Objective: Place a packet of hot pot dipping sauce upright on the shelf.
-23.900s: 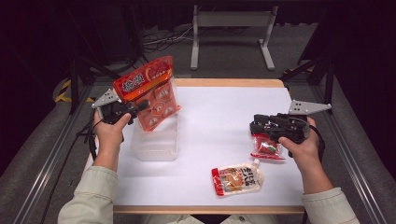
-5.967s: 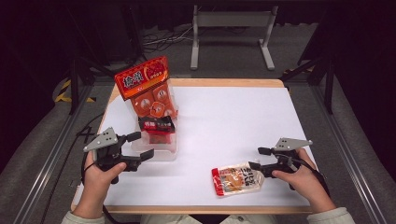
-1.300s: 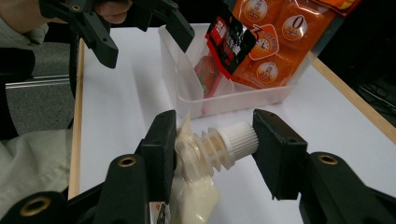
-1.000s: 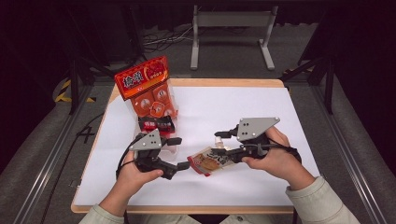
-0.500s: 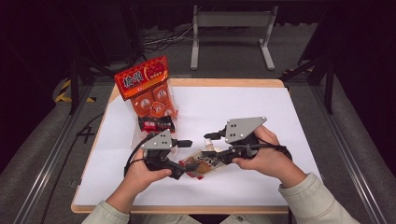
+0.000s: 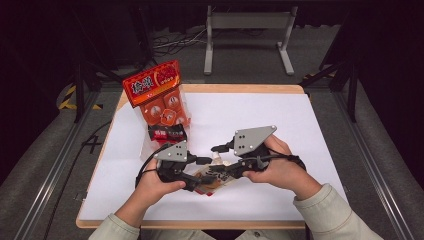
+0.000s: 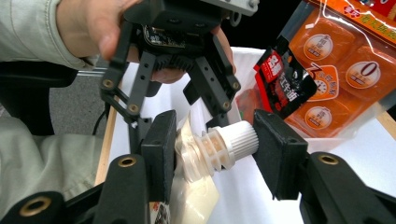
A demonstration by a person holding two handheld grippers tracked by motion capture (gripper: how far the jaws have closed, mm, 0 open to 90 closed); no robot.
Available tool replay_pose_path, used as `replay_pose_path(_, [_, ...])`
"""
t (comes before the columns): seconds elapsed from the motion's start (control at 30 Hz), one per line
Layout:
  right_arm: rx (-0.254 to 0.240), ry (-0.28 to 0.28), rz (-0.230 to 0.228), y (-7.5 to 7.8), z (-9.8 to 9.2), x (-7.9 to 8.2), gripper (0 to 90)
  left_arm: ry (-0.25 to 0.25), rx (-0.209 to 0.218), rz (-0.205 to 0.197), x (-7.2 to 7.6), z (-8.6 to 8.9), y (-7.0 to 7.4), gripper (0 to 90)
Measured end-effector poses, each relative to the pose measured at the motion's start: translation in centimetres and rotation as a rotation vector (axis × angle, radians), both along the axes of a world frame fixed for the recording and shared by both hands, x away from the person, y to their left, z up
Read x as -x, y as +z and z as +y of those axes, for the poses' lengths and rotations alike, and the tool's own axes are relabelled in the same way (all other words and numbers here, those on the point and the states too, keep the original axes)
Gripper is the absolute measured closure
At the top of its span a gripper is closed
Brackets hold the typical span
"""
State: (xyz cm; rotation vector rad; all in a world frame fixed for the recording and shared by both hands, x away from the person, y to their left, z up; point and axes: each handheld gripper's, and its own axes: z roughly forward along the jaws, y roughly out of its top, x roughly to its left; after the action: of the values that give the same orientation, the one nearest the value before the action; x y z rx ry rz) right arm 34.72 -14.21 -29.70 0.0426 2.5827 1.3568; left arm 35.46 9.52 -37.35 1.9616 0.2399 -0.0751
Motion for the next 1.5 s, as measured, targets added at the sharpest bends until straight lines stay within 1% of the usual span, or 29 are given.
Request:
replay_pose_path(0.07, [0.001,0.007,0.001,0.0,0.2,0.0,52.3,-0.02,-0.004,0.01,0.1,-0.1,0.0,51.2])
replay_pose_path(0.1, [0.003,0.011,0.0,-0.1,0.3,0.0,52.3,-0.03,-0.011,0.008,0.1,-0.1,-0.1,54.1])
replay_pose_path(0.13, [0.007,0.016,0.0,-0.1,0.4,0.0,52.3,-0.039,-0.013,0.013,0.2,-0.2,-0.1,59.3])
replay_pose_path(0.3, [0.014,0.032,-0.005,-0.2,0.7,0.1,52.2,-0.069,-0.03,0.002,0.3,-0.2,0.0,77.5])
replay_pose_path(0.4, [0.011,0.035,-0.007,-0.2,0.8,0.1,52.1,-0.067,-0.035,-0.013,0.4,-0.1,0.2,82.4])
replay_pose_path(0.43, [0.009,0.036,-0.006,-0.2,0.8,0.0,52.1,-0.068,-0.037,-0.01,0.4,-0.1,0.2,83.9])
replay_pose_path(0.53, [0.008,0.032,-0.013,-0.3,0.8,0.0,51.9,-0.066,-0.048,-0.013,0.5,-0.1,0.3,86.0])
replay_pose_path(0.63, [-0.001,0.031,-0.016,-0.4,0.8,0.0,51.7,-0.059,-0.044,-0.011,0.5,0.0,0.4,86.6])
replay_pose_path(0.7, [-0.019,0.029,-0.021,-0.3,0.8,0.0,51.3,-0.052,-0.041,-0.02,0.5,0.1,0.5,87.0])
replay_pose_path(0.8, [-0.081,0.02,-0.007,-0.1,0.5,-0.1,50.2,-0.033,-0.041,-0.031,0.5,0.3,0.5,87.5])
replay_pose_path(0.83, [-0.089,0.014,-0.002,0.1,0.3,-0.1,48.3,-0.024,-0.032,-0.028,0.4,0.4,0.6,87.7])
replay_pose_path(0.87, [-0.096,0.006,-0.009,0.2,0.1,-0.1,45.1,-0.018,-0.023,-0.028,0.4,0.6,0.6,87.9])
replay_pose_path(0.9, [-0.104,-0.004,-0.016,0.2,0.0,-0.1,41.9,-0.004,-0.004,-0.028,0.3,0.9,0.7,87.9])
replay_pose_path(0.93, [-0.121,-0.021,-0.024,0.2,-0.4,-0.1,39.6,0.004,0.002,-0.033,0.2,1.2,0.7,88.0])
replay_pose_path(1.0, [-0.144,-0.046,-0.036,0.3,-1.0,0.0,37.5,0.025,0.016,-0.041,0.1,1.6,0.8,88.1])
replay_pose_path(1.07, [-0.173,-0.071,-0.034,0.3,-1.8,0.1,36.5,0.041,0.037,-0.048,0.0,2.0,0.9,88.1])
replay_pose_path(1.1, [-0.183,-0.084,-0.036,0.3,-2.2,0.1,36.1,0.041,0.037,-0.048,0.0,2.0,0.9,88.2])
replay_pose_path(1.13, [-0.196,-0.097,-0.035,0.2,-2.7,0.1,35.8,0.048,0.054,-0.059,-0.1,2.3,1.0,88.1])
replay_pose_path(1.17, [-0.196,-0.097,-0.035,0.2,-2.7,0.1,35.8,0.048,0.054,-0.059,-0.1,2.3,1.0,88.1])
replay_pose_path(1.2, [-0.203,-0.105,-0.03,0.1,-3.1,0.1,35.5,0.055,0.069,-0.061,-0.1,2.5,1.0,88.1])
replay_pose_path(1.3, [-0.224,-0.142,-0.015,-0.6,-4.4,0.1,35.5,0.076,0.094,-0.078,-0.3,3.0,1.1,88.2])
replay_pose_path(1.4, [-0.242,-0.169,-0.001,-1.3,-5.5,0.1,35.9,0.108,0.121,-0.086,-0.4,3.7,1.3,88.2])
replay_pose_path(1.5, [-0.253,-0.197,0.013,-2.0,-6.5,0.0,36.0,0.14,0.139,-0.093,-0.6,4.4,1.4,88.2])
